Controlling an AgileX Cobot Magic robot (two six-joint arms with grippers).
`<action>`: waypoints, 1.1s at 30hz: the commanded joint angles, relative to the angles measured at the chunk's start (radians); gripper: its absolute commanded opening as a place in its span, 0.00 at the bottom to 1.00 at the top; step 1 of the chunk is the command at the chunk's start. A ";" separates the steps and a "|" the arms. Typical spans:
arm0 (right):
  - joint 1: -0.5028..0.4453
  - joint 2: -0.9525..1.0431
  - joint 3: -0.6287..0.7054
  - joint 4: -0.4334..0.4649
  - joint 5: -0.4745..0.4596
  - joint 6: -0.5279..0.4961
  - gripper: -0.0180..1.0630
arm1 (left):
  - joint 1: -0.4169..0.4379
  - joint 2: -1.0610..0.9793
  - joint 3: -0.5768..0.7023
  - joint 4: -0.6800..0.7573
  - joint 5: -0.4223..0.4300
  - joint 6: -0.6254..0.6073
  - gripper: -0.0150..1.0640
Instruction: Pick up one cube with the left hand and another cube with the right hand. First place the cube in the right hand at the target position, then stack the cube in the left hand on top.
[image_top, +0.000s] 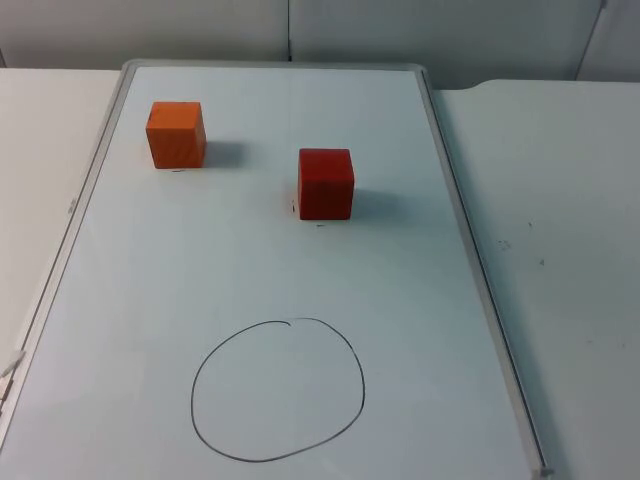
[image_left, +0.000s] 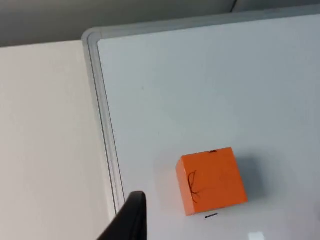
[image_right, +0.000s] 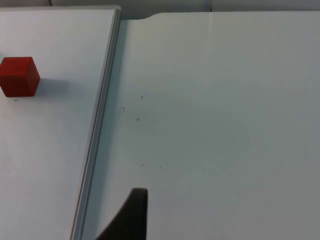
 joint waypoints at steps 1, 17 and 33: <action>-0.005 -0.004 0.008 0.006 -0.009 0.000 0.99 | -0.007 0.063 -0.057 0.004 0.014 -0.033 0.98; -0.005 -0.004 0.008 0.006 -0.009 0.000 0.99 | -0.044 0.412 -0.310 0.018 0.066 -0.051 0.98; -0.005 -0.004 0.008 0.006 -0.009 0.006 0.99 | -0.053 0.506 -0.347 0.049 0.052 -0.092 0.98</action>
